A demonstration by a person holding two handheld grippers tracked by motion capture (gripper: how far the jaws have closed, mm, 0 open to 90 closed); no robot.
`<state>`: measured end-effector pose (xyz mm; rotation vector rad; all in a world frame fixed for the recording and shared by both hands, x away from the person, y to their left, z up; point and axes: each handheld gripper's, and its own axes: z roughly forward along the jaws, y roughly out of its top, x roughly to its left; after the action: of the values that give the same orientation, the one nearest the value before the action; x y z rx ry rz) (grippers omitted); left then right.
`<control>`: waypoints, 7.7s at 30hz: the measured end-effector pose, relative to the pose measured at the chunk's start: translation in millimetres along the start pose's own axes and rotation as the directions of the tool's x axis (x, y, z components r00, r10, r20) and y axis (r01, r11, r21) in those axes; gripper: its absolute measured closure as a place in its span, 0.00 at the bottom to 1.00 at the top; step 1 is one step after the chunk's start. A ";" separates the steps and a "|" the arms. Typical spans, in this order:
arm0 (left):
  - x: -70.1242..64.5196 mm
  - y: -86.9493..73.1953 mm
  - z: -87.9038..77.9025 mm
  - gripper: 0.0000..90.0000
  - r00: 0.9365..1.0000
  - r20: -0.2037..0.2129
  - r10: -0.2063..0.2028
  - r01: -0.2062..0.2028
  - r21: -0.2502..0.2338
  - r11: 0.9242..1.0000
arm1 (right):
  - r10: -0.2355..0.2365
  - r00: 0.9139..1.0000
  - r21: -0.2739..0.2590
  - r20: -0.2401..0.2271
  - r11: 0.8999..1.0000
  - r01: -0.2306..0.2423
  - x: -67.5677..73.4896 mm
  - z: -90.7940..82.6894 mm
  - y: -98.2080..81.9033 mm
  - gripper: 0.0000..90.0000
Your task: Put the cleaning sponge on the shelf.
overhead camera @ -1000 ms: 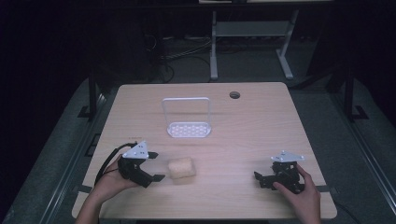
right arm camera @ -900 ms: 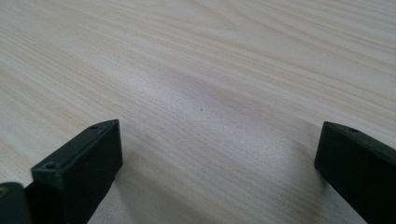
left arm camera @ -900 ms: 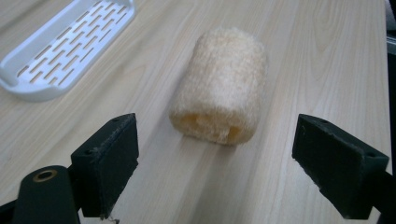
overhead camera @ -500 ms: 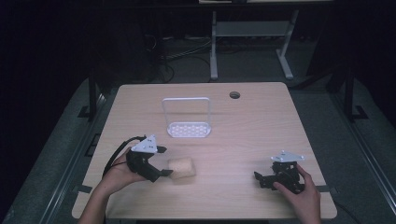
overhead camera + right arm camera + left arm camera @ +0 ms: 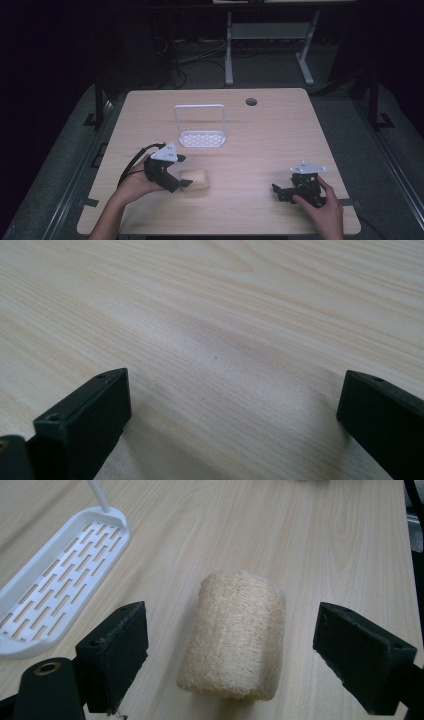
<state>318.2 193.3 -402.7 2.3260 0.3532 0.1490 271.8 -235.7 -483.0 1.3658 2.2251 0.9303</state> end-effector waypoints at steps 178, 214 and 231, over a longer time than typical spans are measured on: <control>58.2 52.0 75.2 0.30 0.923 -0.286 -0.258 0.277 0.025 0.961 | -0.002 1.000 0.001 -0.003 1.000 0.002 -0.2 -0.5 -0.4 0.01; 84.5 57.5 115.7 0.29 0.910 -0.326 -0.255 0.294 0.077 0.953 | -0.002 1.000 0.001 -0.004 1.000 0.002 -0.3 -0.6 -0.6 0.01; 88.9 58.2 118.8 0.24 0.909 -0.342 -0.238 0.286 0.097 0.953 | -0.002 1.000 0.002 -0.004 1.000 0.002 -0.2 -0.7 -0.6 0.01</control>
<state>440.5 99.9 -444.4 2.3672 0.8672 0.3906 271.1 -236.3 -483.0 1.3638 2.2300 0.9312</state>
